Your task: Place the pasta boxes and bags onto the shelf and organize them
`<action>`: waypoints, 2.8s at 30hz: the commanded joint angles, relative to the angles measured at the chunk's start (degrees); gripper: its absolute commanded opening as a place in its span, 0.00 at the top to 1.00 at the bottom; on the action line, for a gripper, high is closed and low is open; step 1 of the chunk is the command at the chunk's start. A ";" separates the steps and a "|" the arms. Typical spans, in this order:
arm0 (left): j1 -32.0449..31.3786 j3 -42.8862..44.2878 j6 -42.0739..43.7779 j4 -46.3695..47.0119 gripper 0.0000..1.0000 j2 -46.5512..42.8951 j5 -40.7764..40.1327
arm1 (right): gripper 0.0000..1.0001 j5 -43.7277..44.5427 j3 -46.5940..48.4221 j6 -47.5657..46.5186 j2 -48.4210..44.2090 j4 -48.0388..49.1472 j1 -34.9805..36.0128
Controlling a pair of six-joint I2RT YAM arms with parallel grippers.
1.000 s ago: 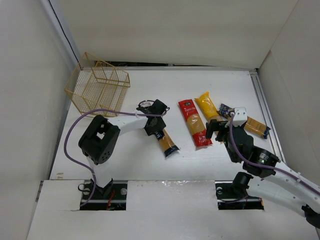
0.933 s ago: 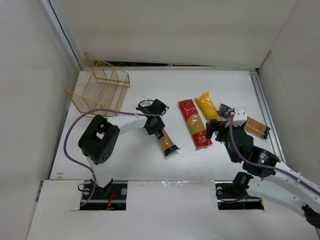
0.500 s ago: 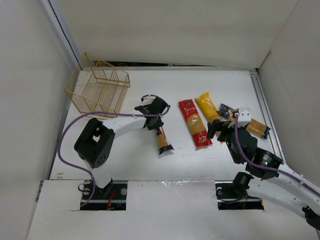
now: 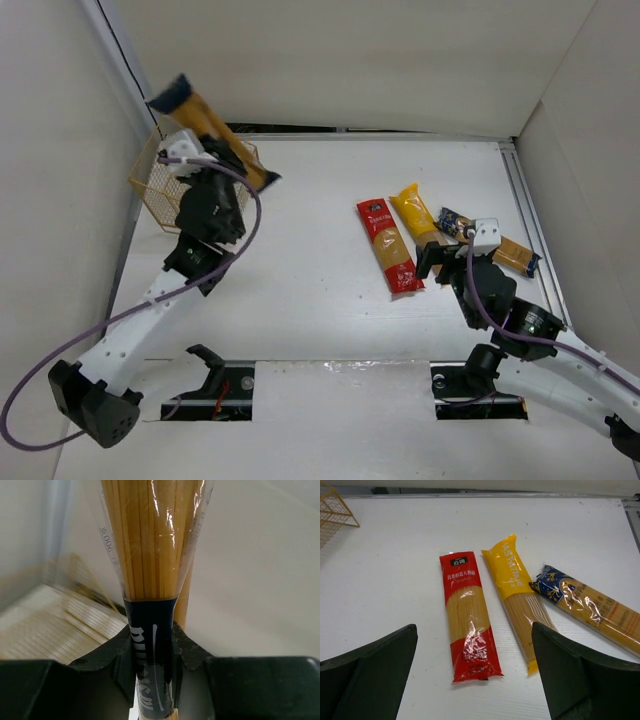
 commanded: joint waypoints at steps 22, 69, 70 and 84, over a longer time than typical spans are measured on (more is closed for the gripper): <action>34.93 27.43 31.41 37.33 1.00 34.48 -12.40 | 0.00 3.77 4.41 -3.98 4.75 2.80 -0.23; 31.50 12.14 60.42 95.25 0.06 43.54 -37.08 | 0.00 2.01 2.74 -1.17 5.98 3.94 -0.76; 31.50 12.13 60.42 95.25 0.04 42.67 -37.09 | 0.00 2.01 2.74 -1.17 5.98 3.94 -0.76; 13.85 22.04 24.33 17.55 0.00 25.89 -24.00 | 0.00 -7.12 13.72 0.85 24.95 -5.46 -7.87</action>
